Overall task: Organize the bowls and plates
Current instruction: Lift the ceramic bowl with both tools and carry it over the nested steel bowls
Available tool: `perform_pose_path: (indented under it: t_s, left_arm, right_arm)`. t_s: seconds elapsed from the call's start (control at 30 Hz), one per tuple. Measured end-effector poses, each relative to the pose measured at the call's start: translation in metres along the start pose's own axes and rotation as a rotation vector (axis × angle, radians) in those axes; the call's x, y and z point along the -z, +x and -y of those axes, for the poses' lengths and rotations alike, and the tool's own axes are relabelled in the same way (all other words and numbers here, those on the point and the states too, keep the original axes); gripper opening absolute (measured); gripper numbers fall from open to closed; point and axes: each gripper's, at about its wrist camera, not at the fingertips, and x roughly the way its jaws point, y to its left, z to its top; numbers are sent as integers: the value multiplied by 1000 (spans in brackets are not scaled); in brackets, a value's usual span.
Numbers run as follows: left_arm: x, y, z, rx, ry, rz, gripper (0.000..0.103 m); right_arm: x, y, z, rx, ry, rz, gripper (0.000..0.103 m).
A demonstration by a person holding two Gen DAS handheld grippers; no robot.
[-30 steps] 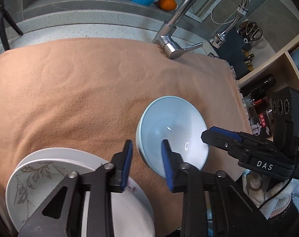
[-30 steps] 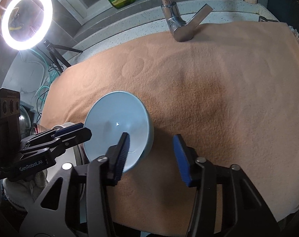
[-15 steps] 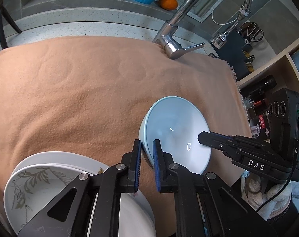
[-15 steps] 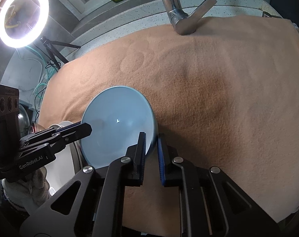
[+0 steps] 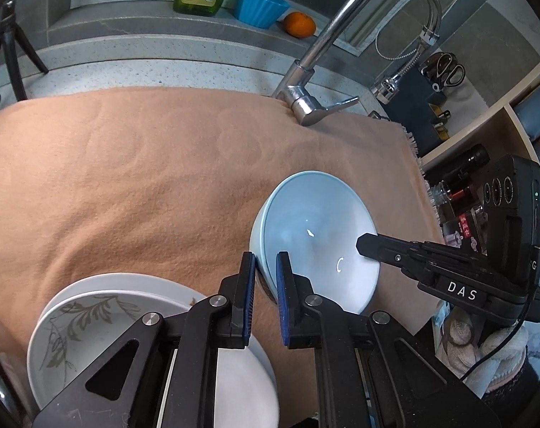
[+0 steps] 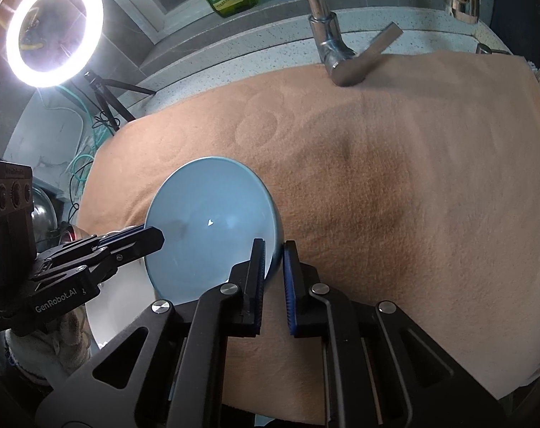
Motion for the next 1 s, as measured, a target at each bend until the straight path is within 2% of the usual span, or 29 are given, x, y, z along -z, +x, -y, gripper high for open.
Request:
perform_pose_path:
  t_s: [0.47,1.0]
  left_arm:
    - [8,-52,-29,-7,-36,82,10]
    - [34,-120,-83,-56,-132,173,10]
  right_arm:
    - [-7,-15,-61,-18,-92,29,10]
    - [-8,-6,-159,-81,-238,19,10]
